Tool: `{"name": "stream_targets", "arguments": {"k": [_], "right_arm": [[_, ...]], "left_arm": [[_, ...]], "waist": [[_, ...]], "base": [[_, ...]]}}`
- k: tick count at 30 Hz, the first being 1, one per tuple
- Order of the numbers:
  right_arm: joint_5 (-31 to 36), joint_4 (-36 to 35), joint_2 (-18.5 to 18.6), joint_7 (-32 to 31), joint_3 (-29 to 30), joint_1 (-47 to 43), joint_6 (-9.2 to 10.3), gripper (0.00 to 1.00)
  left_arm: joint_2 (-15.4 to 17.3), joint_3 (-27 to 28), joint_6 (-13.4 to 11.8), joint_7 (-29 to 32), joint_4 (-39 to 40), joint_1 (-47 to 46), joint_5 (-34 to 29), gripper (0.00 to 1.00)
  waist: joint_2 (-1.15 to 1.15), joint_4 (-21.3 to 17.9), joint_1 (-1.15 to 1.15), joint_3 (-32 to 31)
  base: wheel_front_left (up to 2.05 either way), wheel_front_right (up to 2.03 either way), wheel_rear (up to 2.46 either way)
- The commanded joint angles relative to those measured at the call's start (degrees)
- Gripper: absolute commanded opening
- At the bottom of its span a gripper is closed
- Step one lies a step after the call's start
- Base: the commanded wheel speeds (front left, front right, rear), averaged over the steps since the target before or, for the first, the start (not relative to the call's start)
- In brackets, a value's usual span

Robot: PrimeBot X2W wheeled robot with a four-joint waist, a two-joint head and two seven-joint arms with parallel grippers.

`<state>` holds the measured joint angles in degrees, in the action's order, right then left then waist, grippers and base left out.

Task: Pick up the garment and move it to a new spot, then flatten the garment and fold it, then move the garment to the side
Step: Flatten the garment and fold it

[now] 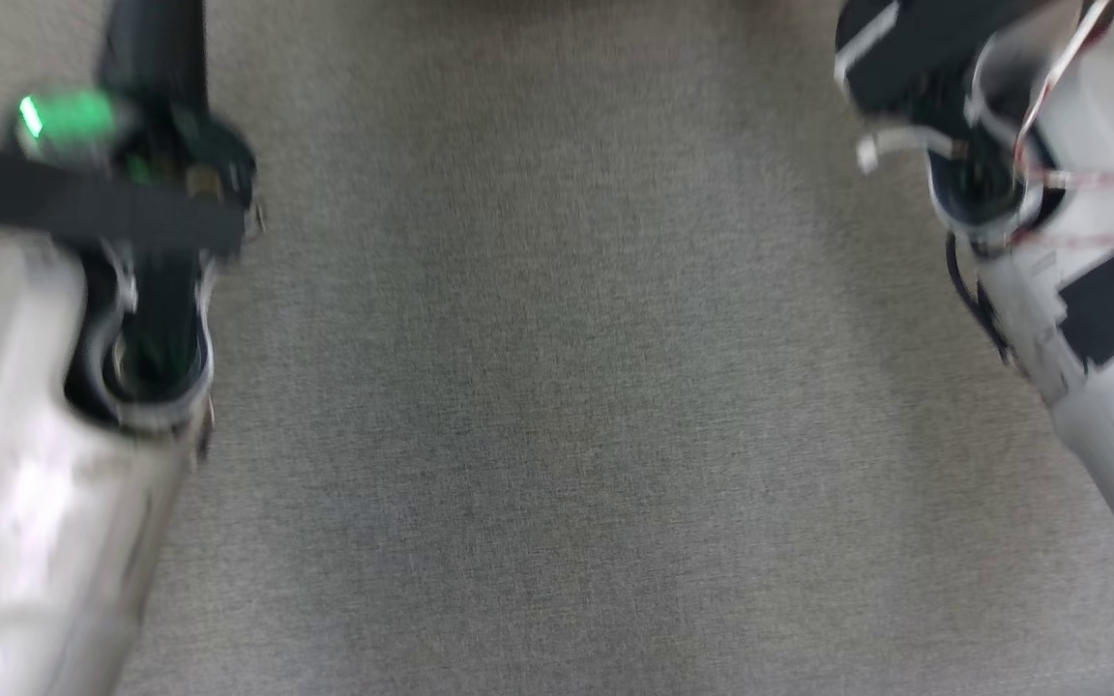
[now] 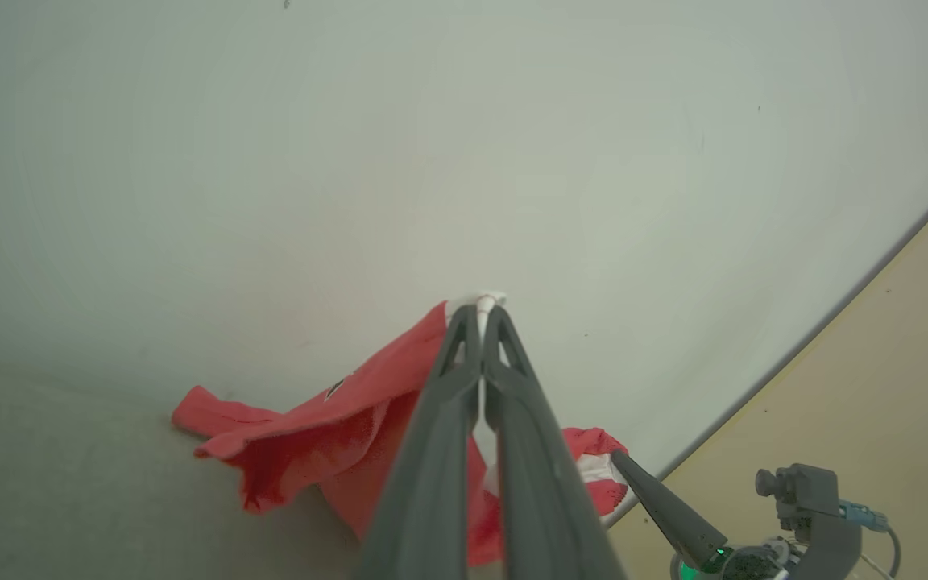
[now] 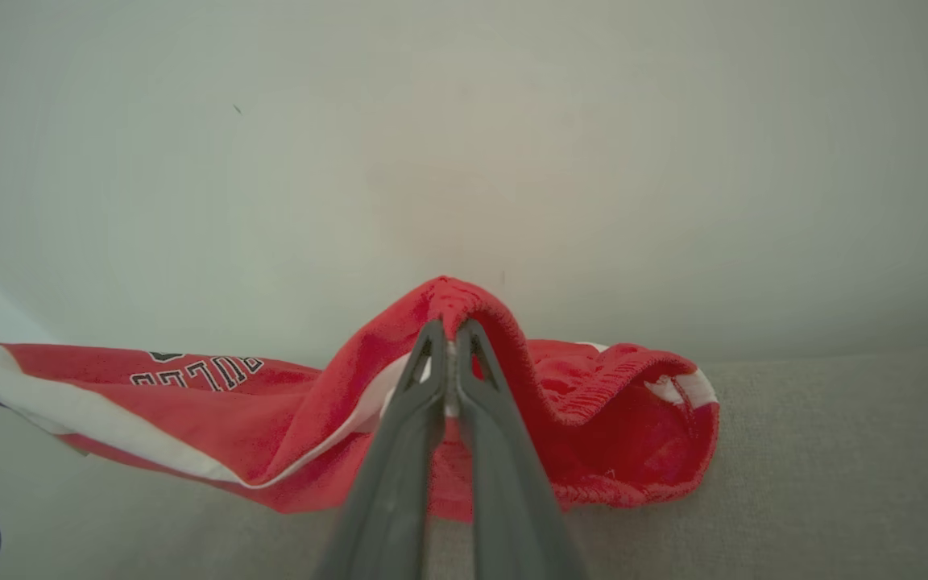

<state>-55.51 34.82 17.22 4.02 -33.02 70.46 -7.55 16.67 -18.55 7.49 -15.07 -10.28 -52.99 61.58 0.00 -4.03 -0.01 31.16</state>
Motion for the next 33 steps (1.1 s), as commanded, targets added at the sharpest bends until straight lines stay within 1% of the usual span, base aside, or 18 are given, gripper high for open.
{"name": "stream_targets", "arguments": {"k": [1,5,7,9,12,15,20,23,28,33], "right_arm": [[-0.59,-0.67,1.46,-1.67,-1.20,-2.33,0.15,0.00],[-3.74,-1.74,4.11,-8.55,-4.03,-8.13,0.15,0.00],[-3.77,-1.57,5.40,-11.68,-5.38,-10.89,0.15,0.00],[-3.91,-1.75,5.83,-14.90,-6.78,-13.66,0.15,0.00],[-5.23,-2.64,6.96,-18.93,-7.43,-17.71,0.15,0.00],[-4.27,-3.37,9.31,-22.03,-7.95,-21.44,0.15,0.00],[-3.29,-5.75,12.57,-26.60,-7.09,-27.36,0.15,0.00],[-3.32,-7.60,14.18,-29.94,-5.88,-31.50,0.15,0.00],[-3.06,-11.78,16.44,-35.74,-2.80,-38.35,0.15,0.00],[-2.29,-16.21,18.36,-42.66,1.30,-46.42,0.15,0.00]], "left_arm": [[0.93,-0.52,-0.08,-0.07,1.57,3.74,2.44,0.00],[3.35,-2.64,-0.08,-0.05,6.87,13.68,7.50,0.00],[4.58,-4.62,-0.08,0.67,9.25,18.66,9.78,0.00],[5.94,-5.99,-0.08,1.20,11.23,23.32,12.12,0.00],[7.47,-7.49,-0.08,1.74,14.07,30.04,15.53,0.00],[9.05,-8.87,-0.07,2.99,15.96,36.14,18.30,0.00],[11.32,-11.13,-0.35,5.76,17.96,44.76,22.41,0.00],[12.46,-12.54,-1.63,7.35,18.80,48.75,23.75,0.00],[14.74,-15.60,-4.86,11.77,20.67,54.12,26.58,0.00],[18.09,-18.06,-8.26,16.92,23.65,58.96,30.24,0.00]], "waist": [[0.00,0.19,0.01,-5.12],[0.00,-0.16,0.01,-9.58],[0.00,-0.25,0.01,-11.78],[0.00,-0.36,0.01,-13.69],[0.00,-0.28,0.01,-16.32],[0.00,0.10,0.01,-18.52],[0.00,0.84,0.01,-21.90],[0.00,1.28,0.01,-23.53],[0.00,1.68,0.01,-24.93],[0.00,2.00,0.01,-25.95]], "base": [[0.00,0.00,0.00],[0.00,0.00,0.00],[0.00,0.00,0.00],[0.00,0.00,0.00],[0.00,0.00,0.00],[0.00,0.00,0.00],[0.00,0.00,0.00],[0.00,0.00,0.00],[0.00,0.00,0.00],[0.00,0.00,0.00]]}}
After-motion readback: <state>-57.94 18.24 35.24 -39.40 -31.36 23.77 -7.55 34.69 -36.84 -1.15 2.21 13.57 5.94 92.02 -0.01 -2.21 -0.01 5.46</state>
